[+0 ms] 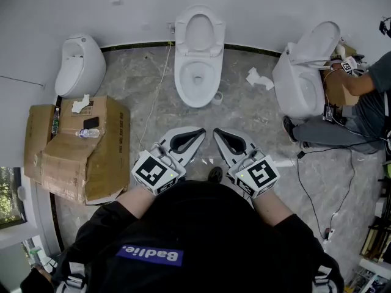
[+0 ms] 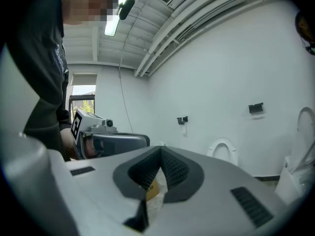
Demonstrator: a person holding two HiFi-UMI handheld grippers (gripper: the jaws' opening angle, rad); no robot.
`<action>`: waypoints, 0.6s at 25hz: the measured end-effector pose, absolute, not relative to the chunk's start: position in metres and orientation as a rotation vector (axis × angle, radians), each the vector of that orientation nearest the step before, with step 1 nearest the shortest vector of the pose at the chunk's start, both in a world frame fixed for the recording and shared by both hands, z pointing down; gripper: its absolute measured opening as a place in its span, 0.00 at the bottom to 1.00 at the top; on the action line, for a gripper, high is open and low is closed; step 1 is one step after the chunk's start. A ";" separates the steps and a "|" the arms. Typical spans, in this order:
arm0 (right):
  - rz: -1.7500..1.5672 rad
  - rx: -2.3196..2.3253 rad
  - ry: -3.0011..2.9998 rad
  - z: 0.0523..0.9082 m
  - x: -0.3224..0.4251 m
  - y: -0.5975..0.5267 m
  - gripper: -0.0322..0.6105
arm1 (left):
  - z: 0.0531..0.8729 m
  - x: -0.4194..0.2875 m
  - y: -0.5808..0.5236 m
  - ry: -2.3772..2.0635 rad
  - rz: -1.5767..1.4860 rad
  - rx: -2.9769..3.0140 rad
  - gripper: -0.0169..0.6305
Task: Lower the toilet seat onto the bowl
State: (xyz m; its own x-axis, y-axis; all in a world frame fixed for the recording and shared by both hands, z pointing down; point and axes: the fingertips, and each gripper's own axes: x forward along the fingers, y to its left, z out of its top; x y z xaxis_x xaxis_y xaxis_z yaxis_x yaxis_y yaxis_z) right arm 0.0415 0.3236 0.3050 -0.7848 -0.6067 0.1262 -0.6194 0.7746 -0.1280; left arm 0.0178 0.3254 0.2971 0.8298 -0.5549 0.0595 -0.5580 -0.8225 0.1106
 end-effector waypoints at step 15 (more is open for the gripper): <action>0.248 0.913 -2.933 0.305 0.077 0.297 0.09 | 0.302 0.048 0.300 -0.996 0.052 2.849 0.05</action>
